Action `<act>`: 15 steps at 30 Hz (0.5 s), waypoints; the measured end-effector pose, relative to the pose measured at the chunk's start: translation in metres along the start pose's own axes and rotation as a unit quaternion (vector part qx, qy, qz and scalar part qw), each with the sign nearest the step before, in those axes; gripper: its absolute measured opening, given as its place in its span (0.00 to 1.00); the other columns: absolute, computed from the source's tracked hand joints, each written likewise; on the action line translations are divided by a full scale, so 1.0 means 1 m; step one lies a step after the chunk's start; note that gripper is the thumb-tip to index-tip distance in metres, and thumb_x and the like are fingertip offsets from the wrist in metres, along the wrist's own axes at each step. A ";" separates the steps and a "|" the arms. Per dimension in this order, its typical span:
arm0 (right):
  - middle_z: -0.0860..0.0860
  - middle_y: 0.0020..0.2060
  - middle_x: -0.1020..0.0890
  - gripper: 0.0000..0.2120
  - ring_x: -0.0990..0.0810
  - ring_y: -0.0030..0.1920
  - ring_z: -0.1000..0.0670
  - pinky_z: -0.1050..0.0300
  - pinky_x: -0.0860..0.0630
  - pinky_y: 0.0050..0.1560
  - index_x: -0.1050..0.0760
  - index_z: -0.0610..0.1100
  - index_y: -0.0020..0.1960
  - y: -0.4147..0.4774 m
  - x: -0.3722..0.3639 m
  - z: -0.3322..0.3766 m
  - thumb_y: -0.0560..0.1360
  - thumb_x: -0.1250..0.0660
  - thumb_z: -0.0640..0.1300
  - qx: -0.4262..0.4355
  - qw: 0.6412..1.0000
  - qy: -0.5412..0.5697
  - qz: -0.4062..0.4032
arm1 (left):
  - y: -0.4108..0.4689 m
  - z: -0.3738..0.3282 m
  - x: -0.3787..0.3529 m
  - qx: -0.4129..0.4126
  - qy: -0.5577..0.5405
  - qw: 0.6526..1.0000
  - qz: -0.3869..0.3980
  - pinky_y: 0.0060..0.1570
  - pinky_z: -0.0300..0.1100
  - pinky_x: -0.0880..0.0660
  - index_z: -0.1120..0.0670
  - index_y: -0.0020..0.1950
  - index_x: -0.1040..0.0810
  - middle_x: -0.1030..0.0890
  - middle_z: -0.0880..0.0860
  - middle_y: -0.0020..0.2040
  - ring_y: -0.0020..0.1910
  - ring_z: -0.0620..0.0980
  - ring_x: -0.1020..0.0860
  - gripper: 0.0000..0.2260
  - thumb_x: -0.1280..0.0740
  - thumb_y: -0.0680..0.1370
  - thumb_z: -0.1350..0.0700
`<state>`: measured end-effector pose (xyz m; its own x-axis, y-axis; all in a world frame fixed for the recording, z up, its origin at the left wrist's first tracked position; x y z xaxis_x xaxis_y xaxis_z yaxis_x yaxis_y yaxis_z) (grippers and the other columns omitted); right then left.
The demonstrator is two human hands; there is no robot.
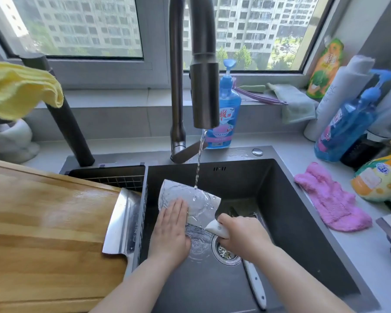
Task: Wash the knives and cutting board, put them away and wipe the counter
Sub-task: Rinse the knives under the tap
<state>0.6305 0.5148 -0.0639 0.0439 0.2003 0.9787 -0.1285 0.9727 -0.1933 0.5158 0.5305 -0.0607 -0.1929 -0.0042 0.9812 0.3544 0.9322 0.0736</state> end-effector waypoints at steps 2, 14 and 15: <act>0.46 0.53 0.20 0.15 0.23 0.53 0.41 0.57 0.40 0.42 0.33 0.46 0.61 0.001 0.002 -0.002 0.76 0.42 0.48 -0.012 1.000 0.000 -0.010 | 0.007 -0.007 0.009 -0.001 0.012 0.999 -0.048 0.63 0.40 0.78 0.61 0.74 0.57 0.62 0.50 0.70 0.75 0.50 0.57 0.35 0.41 0.73 0.55; 0.48 0.54 0.20 0.15 0.23 0.54 0.42 0.57 0.39 0.41 0.33 0.47 0.61 -0.003 -0.004 -0.004 0.75 0.42 0.48 0.022 1.000 -0.012 -0.003 | 0.016 0.031 -0.003 0.030 0.016 0.998 0.046 0.65 0.43 0.71 0.56 0.74 0.65 0.65 0.53 0.75 0.74 0.50 0.65 0.37 0.42 0.75 0.56; 0.48 0.53 0.20 0.15 0.23 0.54 0.42 0.57 0.38 0.41 0.32 0.47 0.61 -0.002 -0.005 -0.002 0.75 0.42 0.49 0.018 1.000 -0.007 -0.006 | 0.013 0.015 -0.006 -0.012 0.004 0.999 0.044 0.65 0.43 0.72 0.56 0.75 0.63 0.63 0.52 0.75 0.75 0.50 0.63 0.36 0.42 0.75 0.56</act>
<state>0.6330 0.5126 -0.0682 0.0321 0.1872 0.9818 -0.1638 0.9700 -0.1796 0.5075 0.5480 -0.0679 -0.1536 0.0740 0.9854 0.3915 0.9202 -0.0081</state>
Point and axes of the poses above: each hand's wrist, its own y-axis towards the middle knuckle, its own x-axis out of the back of the hand, z = x × y, the point moved 10 cm from there along y, towards the middle knuckle
